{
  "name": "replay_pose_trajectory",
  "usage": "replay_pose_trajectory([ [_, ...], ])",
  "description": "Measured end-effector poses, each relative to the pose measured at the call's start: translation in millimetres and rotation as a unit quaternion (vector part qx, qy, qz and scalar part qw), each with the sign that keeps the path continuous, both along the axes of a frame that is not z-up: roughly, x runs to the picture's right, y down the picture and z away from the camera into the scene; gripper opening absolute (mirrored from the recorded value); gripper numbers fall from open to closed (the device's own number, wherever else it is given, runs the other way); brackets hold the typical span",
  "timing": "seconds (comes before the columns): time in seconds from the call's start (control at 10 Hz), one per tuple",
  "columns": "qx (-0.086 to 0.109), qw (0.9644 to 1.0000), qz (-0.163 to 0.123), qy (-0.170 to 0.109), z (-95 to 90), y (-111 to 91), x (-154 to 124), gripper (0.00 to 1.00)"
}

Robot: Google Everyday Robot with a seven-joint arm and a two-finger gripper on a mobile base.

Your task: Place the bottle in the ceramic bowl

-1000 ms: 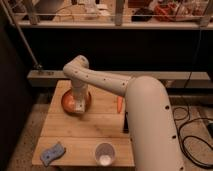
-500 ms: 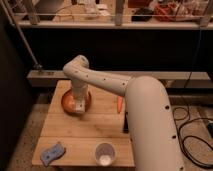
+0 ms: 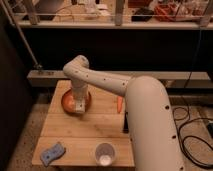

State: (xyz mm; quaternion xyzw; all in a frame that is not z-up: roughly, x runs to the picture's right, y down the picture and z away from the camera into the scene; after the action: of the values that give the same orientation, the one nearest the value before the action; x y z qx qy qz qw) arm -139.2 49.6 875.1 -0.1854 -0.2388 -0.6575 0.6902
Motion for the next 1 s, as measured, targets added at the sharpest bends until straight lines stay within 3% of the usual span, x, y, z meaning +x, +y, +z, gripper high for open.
replay_pose_trajectory([
  [1.0, 0.001, 1.0, -0.007, -0.006, 0.3, -0.2, 0.1, 0.38],
])
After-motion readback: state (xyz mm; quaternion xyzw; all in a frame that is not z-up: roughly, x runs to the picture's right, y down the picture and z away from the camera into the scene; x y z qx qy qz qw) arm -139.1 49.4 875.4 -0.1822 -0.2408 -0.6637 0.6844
